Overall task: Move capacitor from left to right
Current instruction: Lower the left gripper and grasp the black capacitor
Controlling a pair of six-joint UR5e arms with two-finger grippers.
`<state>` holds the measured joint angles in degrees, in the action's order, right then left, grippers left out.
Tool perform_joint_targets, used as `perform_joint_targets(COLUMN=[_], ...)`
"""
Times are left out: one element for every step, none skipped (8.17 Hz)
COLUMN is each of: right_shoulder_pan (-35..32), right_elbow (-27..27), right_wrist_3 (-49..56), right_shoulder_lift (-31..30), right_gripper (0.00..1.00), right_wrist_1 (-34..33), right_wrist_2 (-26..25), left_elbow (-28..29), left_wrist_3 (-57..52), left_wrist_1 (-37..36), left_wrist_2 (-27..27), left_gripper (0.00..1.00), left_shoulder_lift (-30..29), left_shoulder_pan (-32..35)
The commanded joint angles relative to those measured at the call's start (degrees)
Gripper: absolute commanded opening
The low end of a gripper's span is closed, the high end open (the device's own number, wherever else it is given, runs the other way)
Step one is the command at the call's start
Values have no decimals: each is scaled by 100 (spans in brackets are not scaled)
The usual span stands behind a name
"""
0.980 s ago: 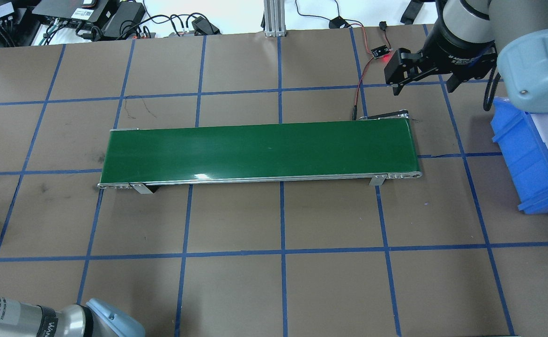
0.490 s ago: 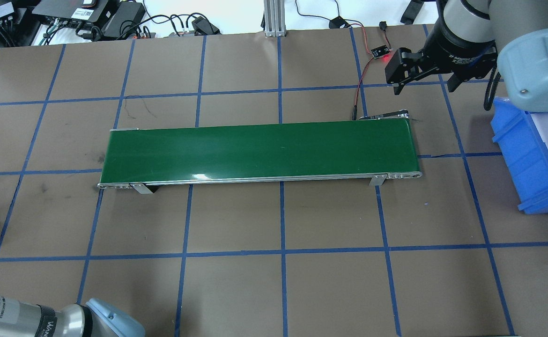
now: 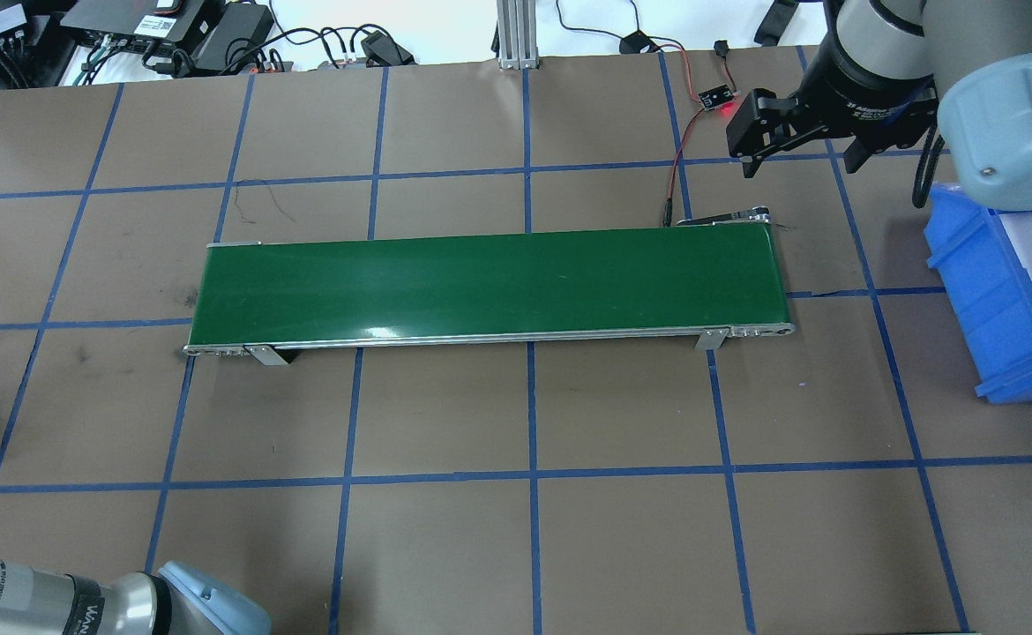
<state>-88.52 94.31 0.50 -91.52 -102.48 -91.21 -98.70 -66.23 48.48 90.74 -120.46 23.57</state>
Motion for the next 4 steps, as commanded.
perform_joint_targets(right_shoulder_pan=[1, 1, 1, 1], right_elbow=[8, 9, 0, 8], right_wrist_3=[3, 3, 3, 12], right_shoulder_lift=[2, -7, 2, 2], right_gripper=[100, 100, 100, 100], right_wrist_1=[0, 0, 0, 0], right_wrist_2=[-3, -3, -3, -3], left_elbow=[9, 0, 0, 0], left_wrist_3=[-13, -4, 5, -4], left_wrist_1=[-40, -40, -66, -67], left_wrist_2=[-4, -12, -12, -12], left_gripper=[86, 85, 83, 82], left_shoulder_lift=[-56, -65, -74, -74], left_shoulder_pan=[-133, -160, -160, -151])
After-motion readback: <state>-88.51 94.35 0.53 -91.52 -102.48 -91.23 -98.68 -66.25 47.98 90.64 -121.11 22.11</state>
